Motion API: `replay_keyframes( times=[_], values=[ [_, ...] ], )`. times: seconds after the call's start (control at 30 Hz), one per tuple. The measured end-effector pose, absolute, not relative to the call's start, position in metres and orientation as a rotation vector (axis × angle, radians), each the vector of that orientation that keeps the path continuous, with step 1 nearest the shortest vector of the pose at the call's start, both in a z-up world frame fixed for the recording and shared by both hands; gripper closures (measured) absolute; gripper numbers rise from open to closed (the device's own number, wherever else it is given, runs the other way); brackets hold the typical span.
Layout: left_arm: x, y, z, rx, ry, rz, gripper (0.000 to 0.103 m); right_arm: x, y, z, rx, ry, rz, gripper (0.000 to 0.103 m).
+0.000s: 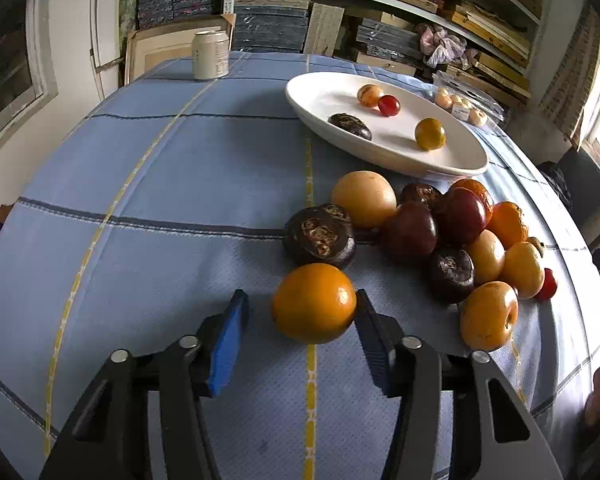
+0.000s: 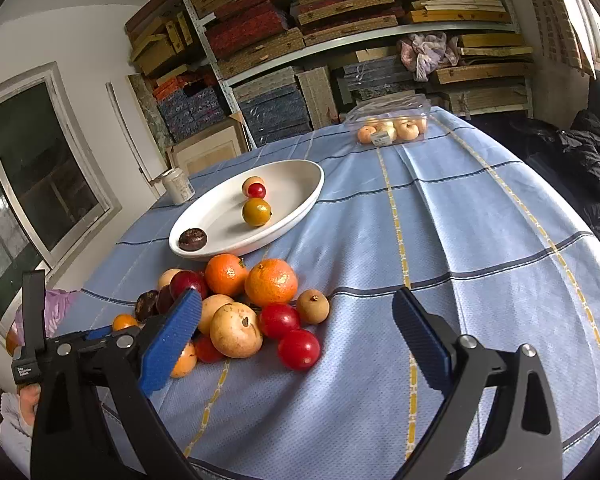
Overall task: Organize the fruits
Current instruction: 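Grasp an orange with the left tool while the right tool grasps a red tomato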
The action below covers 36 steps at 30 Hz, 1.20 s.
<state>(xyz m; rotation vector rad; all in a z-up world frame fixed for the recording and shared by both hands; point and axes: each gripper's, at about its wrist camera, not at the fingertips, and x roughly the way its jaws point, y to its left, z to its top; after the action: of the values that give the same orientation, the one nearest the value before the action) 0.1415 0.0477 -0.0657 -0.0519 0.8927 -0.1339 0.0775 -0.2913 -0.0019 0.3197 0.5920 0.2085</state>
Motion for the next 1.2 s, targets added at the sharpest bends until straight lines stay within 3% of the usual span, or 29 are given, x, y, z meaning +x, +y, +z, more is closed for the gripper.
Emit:
replay_keyframes(
  times=[0.2, 0.3, 0.5, 0.53, 0.6, 0.67, 0.87, 0.97, 1.13, 1.2],
  values=[
    [0.146, 0.045, -0.065, -0.052, 0.883, -0.145, 0.054, 0.078, -0.288, -0.002, 0.305, 0.598, 0.206, 0.009],
    [0.147, 0.045, -0.066, -0.052, 0.885, -0.149, 0.063, 0.079, -0.284, -0.004, 0.282, 0.608, 0.213, 0.009],
    [0.146, 0.045, -0.065, -0.048, 0.881, -0.149, 0.064, 0.078, -0.264, -0.007, 0.17, 0.632, 0.217, 0.009],
    [0.145, 0.046, -0.065, -0.053, 0.88, -0.149, 0.064, 0.078, -0.26, -0.009, 0.143, 0.638, 0.211, 0.012],
    [0.143, 0.048, -0.064, -0.061, 0.875, -0.152, 0.064, 0.081, -0.255, -0.012, 0.116, 0.655, 0.201, 0.03],
    [0.142, 0.049, -0.064, -0.064, 0.871, -0.151, 0.063, 0.086, -0.254, -0.016, 0.112, 0.685, 0.209, 0.039],
    [0.141, 0.05, -0.063, -0.071, 0.871, -0.16, 0.063, 0.088, -0.262, -0.024, 0.153, 0.733, 0.208, 0.041],
    [0.141, 0.049, -0.064, -0.065, 0.872, -0.166, 0.063, 0.096, -0.266, -0.032, 0.183, 0.783, 0.21, 0.058],
    [0.141, 0.048, -0.063, -0.063, 0.871, -0.169, 0.063, 0.1, -0.258, -0.036, 0.15, 0.815, 0.218, 0.061],
    [0.141, 0.048, -0.063, -0.061, 0.873, -0.17, 0.063, 0.102, -0.256, -0.037, 0.141, 0.828, 0.216, 0.067]
  ],
)
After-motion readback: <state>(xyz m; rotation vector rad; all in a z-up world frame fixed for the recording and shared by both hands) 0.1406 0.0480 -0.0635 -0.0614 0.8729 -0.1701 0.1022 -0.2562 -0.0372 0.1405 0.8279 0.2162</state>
